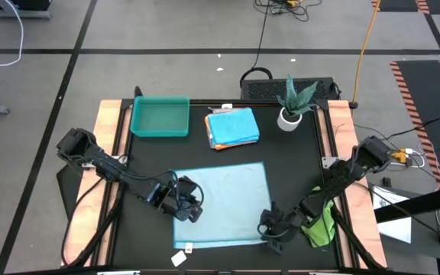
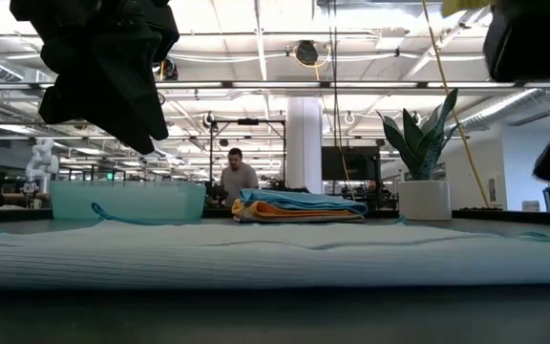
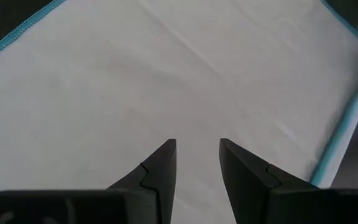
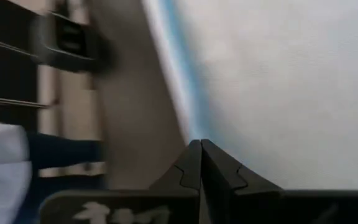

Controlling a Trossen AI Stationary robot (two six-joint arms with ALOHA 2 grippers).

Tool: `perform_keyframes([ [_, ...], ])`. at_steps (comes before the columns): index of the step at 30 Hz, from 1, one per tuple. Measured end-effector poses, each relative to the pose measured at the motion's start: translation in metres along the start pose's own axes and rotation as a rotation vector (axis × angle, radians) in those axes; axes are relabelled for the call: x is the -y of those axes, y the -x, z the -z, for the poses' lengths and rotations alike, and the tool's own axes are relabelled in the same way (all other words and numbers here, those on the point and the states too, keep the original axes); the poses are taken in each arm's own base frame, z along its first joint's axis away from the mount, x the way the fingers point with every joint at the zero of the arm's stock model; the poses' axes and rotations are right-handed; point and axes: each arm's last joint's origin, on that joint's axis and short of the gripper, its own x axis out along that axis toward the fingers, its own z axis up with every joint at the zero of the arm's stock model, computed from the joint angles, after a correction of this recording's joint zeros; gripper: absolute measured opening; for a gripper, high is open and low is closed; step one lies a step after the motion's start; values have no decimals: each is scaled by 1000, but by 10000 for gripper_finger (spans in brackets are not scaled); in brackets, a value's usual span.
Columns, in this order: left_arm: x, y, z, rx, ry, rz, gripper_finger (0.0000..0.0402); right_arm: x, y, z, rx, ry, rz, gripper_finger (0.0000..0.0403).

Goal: Fold microfiber towels
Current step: Fold the light blue microfiber towel

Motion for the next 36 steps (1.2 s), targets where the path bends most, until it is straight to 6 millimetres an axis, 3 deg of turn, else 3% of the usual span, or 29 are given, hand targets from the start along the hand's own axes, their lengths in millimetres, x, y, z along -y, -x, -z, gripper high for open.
perform_keyframes([
  [5, -1, 0, 0, -2, -2, -6, 122, -12, 13, 3, -6, -9, -68, 0],
  [11, -1, 0, 0, -1, -5, -7, 122, 4, 23, -7, 26, 58, 99, 0],
  [26, -1, 0, 0, 3, -2, -8, 122, 19, 14, -4, -118, 90, 159, 0],
  [36, -1, 0, 0, 2, -5, -10, 122, 2, 13, 12, -155, 17, 44, 0],
])
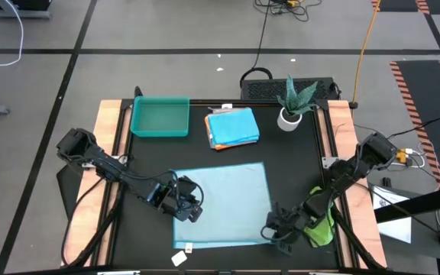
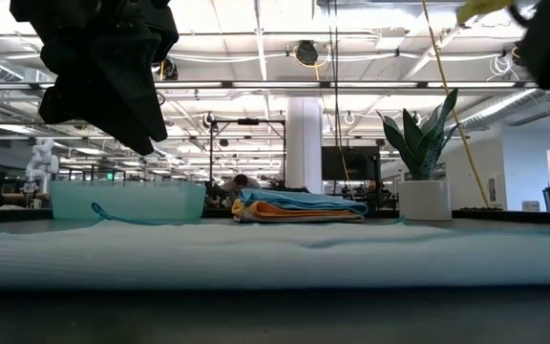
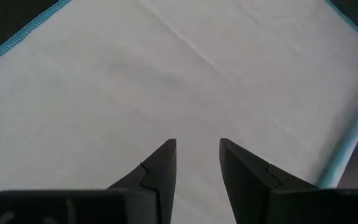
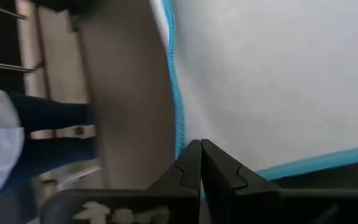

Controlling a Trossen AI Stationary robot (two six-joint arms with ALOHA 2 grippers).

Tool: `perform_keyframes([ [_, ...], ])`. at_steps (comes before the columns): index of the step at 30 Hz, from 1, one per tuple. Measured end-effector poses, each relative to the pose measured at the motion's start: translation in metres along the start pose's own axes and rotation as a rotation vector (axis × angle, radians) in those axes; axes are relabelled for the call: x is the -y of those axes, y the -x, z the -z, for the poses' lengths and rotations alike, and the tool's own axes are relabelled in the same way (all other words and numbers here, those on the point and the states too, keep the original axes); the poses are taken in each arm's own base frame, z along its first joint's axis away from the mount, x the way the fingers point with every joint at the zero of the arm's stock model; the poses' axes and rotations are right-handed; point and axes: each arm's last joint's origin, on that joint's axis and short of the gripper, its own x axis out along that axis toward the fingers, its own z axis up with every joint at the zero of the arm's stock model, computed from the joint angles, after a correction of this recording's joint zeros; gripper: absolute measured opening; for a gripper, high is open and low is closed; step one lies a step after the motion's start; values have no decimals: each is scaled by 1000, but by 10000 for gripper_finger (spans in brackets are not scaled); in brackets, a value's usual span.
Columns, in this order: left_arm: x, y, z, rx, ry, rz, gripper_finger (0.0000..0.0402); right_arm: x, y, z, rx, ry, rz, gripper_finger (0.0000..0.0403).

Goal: Fold microfiber towels
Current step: Fold the light blue microfiber towel

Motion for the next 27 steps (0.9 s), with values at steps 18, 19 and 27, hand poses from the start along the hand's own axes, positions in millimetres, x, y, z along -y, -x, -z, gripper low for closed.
perform_keyframes([
  [18, 8, 5, 13, -114, 40, 84, 122, -12, 0, 4, 72, -64, -73, 0],
  [19, 9, 6, 17, -119, 36, 82, 122, -13, 1, 3, 79, -56, -84, 0],
  [27, 14, -1, 61, -201, 45, 29, 122, -13, 1, -3, 102, -41, -102, 0],
])
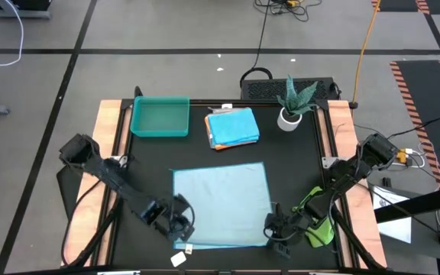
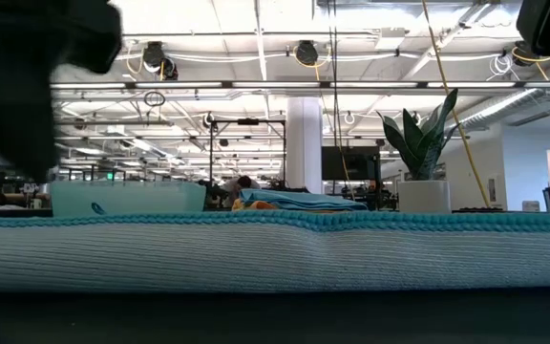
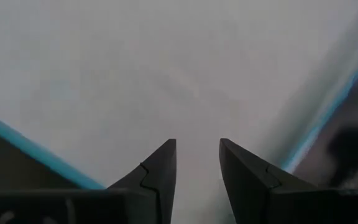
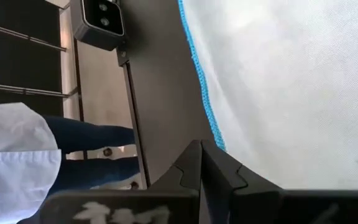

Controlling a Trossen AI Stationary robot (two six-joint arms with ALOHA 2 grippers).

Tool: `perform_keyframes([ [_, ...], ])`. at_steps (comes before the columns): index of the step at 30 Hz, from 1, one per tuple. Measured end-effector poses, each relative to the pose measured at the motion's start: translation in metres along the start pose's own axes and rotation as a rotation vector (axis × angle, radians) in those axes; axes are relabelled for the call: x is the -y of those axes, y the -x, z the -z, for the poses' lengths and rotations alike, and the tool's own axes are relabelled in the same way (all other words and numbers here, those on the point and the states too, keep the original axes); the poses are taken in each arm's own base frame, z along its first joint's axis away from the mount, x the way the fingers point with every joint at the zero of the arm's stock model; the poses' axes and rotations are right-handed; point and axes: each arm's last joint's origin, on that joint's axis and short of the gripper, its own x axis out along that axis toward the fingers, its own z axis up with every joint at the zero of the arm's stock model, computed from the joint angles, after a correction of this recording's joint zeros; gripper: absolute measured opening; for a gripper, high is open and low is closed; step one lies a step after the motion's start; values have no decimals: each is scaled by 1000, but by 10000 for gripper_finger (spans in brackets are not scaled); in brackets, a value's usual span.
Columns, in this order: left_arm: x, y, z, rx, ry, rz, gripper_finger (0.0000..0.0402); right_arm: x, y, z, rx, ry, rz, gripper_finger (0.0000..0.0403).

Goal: Fold microfiber towels
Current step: Fold the light blue microfiber towel

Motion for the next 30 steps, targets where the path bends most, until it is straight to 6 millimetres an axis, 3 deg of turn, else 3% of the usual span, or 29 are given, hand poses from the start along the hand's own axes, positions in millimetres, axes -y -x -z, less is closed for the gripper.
perform_keyframes([
  [5, 7, -23, 27, -155, 9, -22, 122, 0, 0, 0, 0, 0, 0, 0],
  [10, 17, -29, 34, -205, 4, -27, 122, 0, 0, -1, 3, -5, -3, 0],
  [24, 60, 1, 47, -418, -42, 154, 122, 5, 0, -12, 24, 30, 14, 0],
  [30, 44, 0, 52, -311, -47, -18, 122, 15, 1, -33, 97, 76, 50, 0],
])
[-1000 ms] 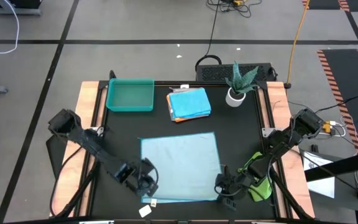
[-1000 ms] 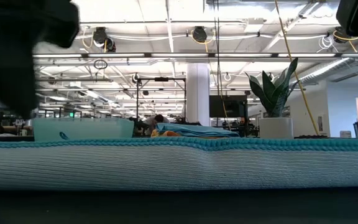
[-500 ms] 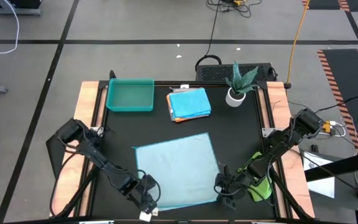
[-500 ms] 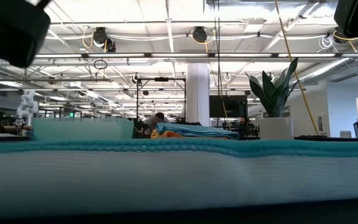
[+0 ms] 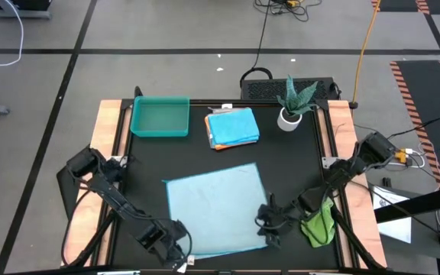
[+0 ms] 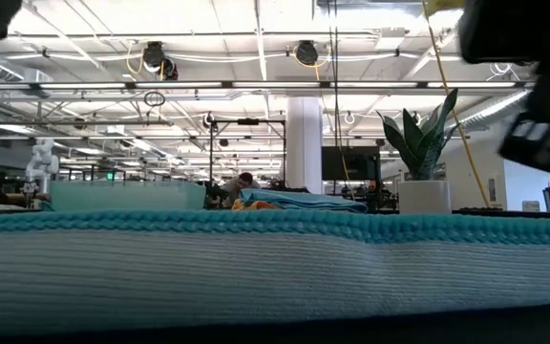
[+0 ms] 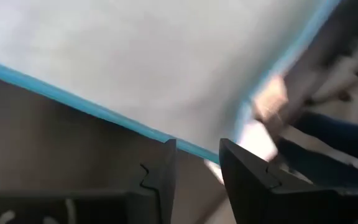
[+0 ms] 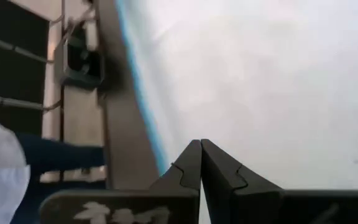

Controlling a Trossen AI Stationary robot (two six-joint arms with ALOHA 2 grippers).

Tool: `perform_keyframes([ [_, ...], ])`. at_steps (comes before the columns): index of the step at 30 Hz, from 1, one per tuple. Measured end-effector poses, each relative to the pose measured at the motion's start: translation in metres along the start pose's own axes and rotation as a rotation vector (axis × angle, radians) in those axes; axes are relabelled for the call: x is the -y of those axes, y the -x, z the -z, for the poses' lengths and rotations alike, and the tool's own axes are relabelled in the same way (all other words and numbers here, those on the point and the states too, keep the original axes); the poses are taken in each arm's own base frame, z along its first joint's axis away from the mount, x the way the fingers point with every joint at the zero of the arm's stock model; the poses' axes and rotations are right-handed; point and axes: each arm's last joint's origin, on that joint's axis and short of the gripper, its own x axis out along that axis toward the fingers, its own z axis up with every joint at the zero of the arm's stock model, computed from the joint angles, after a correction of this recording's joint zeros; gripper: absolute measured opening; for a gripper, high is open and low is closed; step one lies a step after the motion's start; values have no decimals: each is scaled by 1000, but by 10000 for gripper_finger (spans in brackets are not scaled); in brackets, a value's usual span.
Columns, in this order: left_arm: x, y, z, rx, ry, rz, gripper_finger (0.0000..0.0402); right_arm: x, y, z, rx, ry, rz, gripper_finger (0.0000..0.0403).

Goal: Fold microfiber towels
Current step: Fold the light blue microfiber towel

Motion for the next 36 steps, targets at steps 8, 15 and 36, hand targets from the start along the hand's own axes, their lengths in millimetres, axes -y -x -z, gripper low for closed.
perform_keyframes([
  [8, -4, -1, -8, 31, 3, -37, 109, 12, -1, -18, 18, 27, 16, 0],
  [15, -2, -2, -1, -9, -13, -17, 9, 13, -1, -19, 20, 43, 15, 0],
  [36, 33, -10, 4, -116, -31, 133, 1, 14, 0, -18, 9, 47, 25, 0],
])
